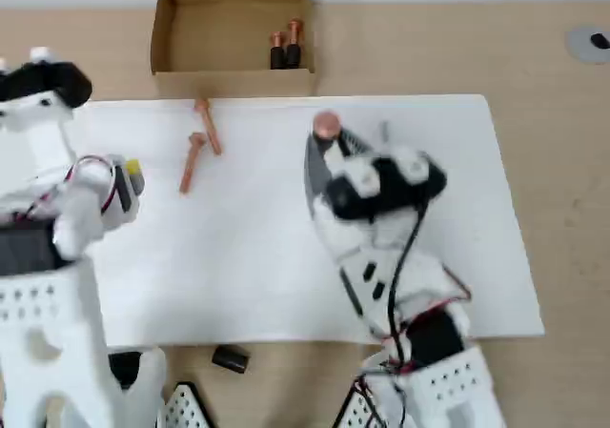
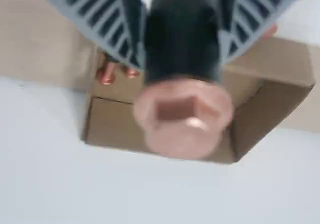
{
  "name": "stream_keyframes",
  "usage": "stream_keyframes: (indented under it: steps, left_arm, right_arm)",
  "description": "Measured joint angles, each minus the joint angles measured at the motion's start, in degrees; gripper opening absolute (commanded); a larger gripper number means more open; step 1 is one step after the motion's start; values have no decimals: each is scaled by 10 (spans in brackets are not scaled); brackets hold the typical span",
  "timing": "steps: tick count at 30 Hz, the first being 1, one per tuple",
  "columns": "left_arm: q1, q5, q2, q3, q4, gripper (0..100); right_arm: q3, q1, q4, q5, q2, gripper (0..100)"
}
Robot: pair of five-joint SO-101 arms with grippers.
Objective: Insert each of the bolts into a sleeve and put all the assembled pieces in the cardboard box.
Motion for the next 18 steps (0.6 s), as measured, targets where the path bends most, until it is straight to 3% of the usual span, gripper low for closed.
stream_keyframes:
  steps: [6, 18]
  left_arm:
    - [-18, -1, 23, 20, -32, 165]
    - [-68, -33, 61, 86, -80, 164]
  right_arm:
    - [-301, 14, 18, 0, 338, 9]
    - [-862, 40, 153, 0, 942, 9]
